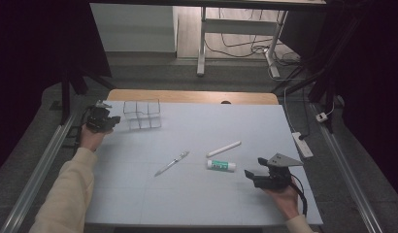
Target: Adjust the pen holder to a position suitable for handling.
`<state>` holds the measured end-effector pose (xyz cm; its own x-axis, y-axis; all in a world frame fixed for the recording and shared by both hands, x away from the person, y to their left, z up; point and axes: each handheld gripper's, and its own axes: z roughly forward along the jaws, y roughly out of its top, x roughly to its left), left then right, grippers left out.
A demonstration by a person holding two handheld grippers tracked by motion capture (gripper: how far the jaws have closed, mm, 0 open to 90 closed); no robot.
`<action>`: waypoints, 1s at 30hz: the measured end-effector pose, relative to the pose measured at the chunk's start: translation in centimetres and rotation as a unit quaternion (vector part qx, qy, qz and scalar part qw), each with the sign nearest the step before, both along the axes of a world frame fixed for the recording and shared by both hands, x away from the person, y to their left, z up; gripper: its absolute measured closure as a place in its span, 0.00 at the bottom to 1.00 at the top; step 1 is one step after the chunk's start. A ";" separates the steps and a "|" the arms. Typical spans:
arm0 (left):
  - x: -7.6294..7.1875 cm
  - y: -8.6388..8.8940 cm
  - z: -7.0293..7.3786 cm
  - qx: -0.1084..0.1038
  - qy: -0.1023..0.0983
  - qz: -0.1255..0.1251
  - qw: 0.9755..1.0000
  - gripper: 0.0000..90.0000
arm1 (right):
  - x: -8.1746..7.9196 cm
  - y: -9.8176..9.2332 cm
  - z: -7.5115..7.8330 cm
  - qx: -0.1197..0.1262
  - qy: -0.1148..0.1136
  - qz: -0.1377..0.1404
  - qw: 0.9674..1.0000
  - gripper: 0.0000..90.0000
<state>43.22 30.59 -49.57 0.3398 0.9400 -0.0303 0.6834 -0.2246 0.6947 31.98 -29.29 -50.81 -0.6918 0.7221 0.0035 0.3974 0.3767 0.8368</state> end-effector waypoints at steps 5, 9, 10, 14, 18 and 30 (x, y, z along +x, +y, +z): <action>0.5 0.1 -0.4 -0.008 0.002 -0.004 1.000 0.99 | -0.1 0.0 0.0 -0.001 0.000 0.000 1.000 0.26; 1.0 0.0 -0.8 -0.010 0.005 -0.008 1.000 0.99 | -0.1 0.0 -0.1 0.002 0.000 0.000 1.000 0.26; 1.1 0.0 -0.8 -0.011 0.005 -0.009 1.000 0.99 | 0.0 0.0 -0.1 0.004 0.001 0.002 1.000 0.26; 1.6 0.0 -1.1 -0.017 0.005 -0.012 1.000 0.99 | 0.0 0.0 -0.1 0.005 0.001 0.003 1.000 0.26; 2.0 -0.2 -1.1 -0.016 0.005 -0.013 1.000 0.99 | 0.0 0.0 -0.2 0.003 0.002 0.003 1.000 0.26; 2.4 -0.7 -1.6 -0.010 0.009 -0.015 1.000 0.99 | 0.1 0.0 -0.4 0.005 0.007 0.006 1.000 0.26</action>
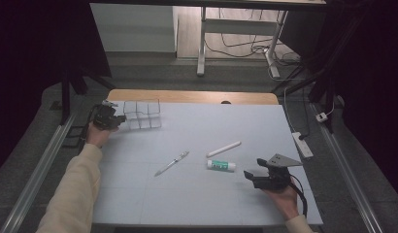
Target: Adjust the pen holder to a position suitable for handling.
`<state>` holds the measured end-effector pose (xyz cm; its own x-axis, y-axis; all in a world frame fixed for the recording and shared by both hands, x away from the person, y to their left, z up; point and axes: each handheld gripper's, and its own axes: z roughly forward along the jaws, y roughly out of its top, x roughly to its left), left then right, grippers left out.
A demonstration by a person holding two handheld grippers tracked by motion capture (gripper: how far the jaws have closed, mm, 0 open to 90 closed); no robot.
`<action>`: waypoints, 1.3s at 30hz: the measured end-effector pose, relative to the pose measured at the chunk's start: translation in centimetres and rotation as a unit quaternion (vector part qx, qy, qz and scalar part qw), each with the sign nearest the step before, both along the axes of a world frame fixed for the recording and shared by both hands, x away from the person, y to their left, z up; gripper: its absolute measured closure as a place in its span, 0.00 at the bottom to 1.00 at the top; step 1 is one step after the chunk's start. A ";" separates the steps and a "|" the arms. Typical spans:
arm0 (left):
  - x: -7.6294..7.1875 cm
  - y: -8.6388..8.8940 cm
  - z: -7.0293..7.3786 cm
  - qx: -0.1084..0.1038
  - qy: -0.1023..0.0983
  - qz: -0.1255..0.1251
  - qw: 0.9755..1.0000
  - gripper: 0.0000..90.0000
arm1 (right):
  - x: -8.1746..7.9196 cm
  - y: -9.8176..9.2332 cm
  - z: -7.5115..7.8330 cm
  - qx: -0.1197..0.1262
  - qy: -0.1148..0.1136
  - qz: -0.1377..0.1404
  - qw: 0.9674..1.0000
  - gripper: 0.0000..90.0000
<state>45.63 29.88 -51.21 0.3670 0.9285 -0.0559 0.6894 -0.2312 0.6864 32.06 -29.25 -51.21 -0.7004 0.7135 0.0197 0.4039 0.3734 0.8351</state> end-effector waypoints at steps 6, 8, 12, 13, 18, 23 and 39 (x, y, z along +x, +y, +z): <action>0.1 0.0 -0.1 0.000 -0.001 0.001 1.000 0.99 | 0.0 0.1 -0.1 -0.002 0.002 0.001 1.000 0.26; 0.1 0.0 -0.2 0.000 0.000 0.001 1.000 0.99 | 0.0 0.1 -0.1 -0.002 0.002 0.001 1.000 0.26; 0.2 -0.1 -0.3 0.001 -0.002 0.003 1.000 0.99 | 0.0 0.1 -0.1 -0.002 0.002 0.001 1.000 0.26; 0.2 -0.1 -0.3 0.001 -0.002 0.003 1.000 0.99 | 0.0 0.1 -0.1 -0.002 0.003 0.000 1.000 0.26; 0.3 0.0 -0.3 0.001 -0.004 0.004 1.000 0.99 | 0.1 0.1 -0.1 -0.006 0.003 0.002 1.000 0.26; 0.4 -0.1 -0.3 0.002 -0.004 0.007 1.000 0.99 | 0.0 0.1 -0.1 -0.006 0.002 0.002 1.000 0.26; 1.3 -1.5 -0.2 0.007 -0.006 -0.004 1.000 0.99 | 0.0 0.1 -0.2 -0.005 0.001 0.001 1.000 0.26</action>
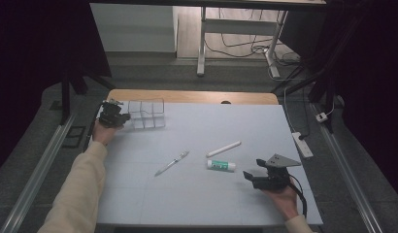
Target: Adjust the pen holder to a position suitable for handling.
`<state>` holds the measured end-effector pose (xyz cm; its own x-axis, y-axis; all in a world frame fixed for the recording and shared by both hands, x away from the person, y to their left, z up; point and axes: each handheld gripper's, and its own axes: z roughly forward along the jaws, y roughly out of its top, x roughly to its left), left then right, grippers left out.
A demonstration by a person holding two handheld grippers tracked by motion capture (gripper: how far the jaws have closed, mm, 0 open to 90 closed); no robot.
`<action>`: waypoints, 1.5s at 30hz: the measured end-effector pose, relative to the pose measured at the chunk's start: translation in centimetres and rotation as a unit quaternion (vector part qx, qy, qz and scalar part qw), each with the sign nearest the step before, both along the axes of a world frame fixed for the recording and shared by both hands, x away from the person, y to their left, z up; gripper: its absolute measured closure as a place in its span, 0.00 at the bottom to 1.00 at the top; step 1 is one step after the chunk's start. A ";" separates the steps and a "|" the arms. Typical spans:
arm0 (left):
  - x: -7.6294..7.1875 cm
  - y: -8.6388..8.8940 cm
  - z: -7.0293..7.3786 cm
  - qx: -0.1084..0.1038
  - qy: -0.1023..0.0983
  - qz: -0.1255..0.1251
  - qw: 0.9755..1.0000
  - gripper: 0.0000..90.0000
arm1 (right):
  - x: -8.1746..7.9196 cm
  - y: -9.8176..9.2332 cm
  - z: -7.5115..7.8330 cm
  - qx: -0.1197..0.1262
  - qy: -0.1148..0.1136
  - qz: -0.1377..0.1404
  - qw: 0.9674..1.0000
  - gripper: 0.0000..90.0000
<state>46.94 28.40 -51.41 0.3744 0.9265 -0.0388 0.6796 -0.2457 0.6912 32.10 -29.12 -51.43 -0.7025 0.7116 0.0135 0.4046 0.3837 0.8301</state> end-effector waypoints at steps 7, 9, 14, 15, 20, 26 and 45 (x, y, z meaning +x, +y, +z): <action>0.5 -0.7 0.1 0.002 -0.002 -0.005 1.000 0.99 | 0.0 0.0 0.0 -0.003 -0.001 -0.002 1.000 0.26; 0.6 -0.9 0.1 0.001 -0.002 -0.005 1.000 0.99 | 0.0 0.0 0.0 -0.003 -0.001 -0.002 1.000 0.26; 0.9 -1.3 0.1 0.001 -0.002 -0.007 1.000 0.99 | 0.0 0.0 -0.1 -0.001 0.001 0.001 1.000 0.26; 0.9 -1.5 0.1 0.002 -0.001 -0.009 1.000 0.99 | 0.0 0.0 -0.1 -0.001 0.002 0.000 1.000 0.26; 1.1 -2.0 0.1 0.001 -0.001 -0.013 1.000 0.99 | 0.0 0.0 -0.1 -0.002 0.002 0.001 1.000 0.26; 1.5 -2.8 0.1 0.001 -0.001 -0.021 1.000 0.99 | 0.0 0.0 -0.1 -0.001 0.003 0.000 1.000 0.26; 2.1 -5.1 0.5 -0.001 -0.005 -0.038 0.999 0.99 | 0.0 0.0 -0.2 -0.001 0.002 0.001 1.000 0.26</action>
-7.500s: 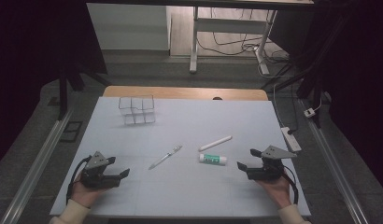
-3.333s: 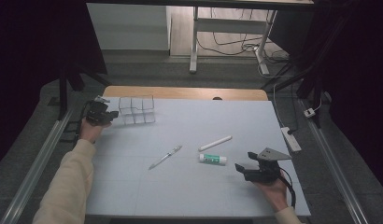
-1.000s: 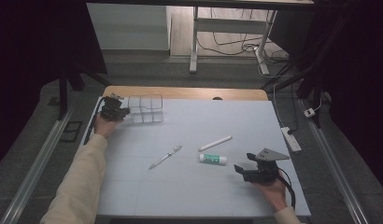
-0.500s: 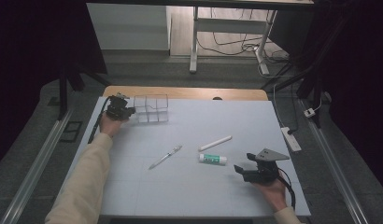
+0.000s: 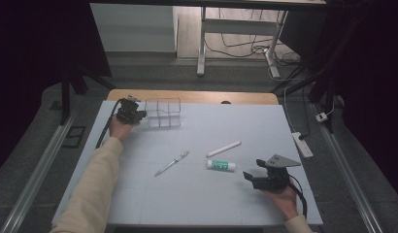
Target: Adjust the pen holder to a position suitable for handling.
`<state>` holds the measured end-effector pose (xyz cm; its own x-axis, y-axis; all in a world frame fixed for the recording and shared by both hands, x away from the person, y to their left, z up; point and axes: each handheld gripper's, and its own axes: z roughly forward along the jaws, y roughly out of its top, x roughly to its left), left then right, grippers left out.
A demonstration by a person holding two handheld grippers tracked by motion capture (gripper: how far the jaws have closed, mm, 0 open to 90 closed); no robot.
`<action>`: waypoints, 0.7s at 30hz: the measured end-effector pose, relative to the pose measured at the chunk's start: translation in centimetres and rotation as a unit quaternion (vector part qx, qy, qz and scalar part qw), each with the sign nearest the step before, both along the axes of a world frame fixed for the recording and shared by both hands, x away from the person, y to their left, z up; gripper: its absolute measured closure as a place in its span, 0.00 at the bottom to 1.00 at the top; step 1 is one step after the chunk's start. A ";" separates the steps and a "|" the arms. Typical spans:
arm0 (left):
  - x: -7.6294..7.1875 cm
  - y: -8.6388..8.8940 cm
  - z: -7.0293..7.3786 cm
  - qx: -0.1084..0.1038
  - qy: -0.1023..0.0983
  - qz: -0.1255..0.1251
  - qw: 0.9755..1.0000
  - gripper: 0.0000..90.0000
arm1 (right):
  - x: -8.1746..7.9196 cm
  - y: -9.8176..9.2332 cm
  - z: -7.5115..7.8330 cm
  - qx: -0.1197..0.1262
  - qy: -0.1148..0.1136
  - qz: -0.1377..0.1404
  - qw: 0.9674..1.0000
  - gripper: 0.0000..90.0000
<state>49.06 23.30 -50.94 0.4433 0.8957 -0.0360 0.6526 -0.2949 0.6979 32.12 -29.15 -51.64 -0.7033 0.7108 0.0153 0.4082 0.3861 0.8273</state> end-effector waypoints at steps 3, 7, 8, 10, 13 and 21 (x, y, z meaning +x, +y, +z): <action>0.1 -0.3 0.0 0.001 0.000 -0.001 1.000 0.99 | 0.0 0.0 0.0 -0.001 0.000 -0.001 1.000 0.26; 0.2 -0.7 0.0 -0.002 -0.001 -0.003 1.000 0.99 | 0.0 0.0 0.0 -0.002 0.000 -0.001 1.000 0.26; 0.3 -0.9 0.0 -0.002 -0.001 -0.003 1.000 0.99 | 0.0 0.0 0.0 -0.001 0.001 0.000 1.000 0.26; 0.3 -1.0 0.0 -0.001 -0.001 -0.004 1.000 0.99 | 0.0 0.0 0.0 -0.002 0.000 -0.001 1.000 0.26; 0.4 -1.2 0.0 -0.002 -0.001 -0.005 1.000 0.99 | 0.0 0.0 0.0 -0.001 0.000 -0.001 1.000 0.26; 0.8 -2.2 0.1 0.000 0.002 -0.011 1.000 0.99 | 0.0 0.0 -0.1 0.001 0.001 0.001 1.000 0.26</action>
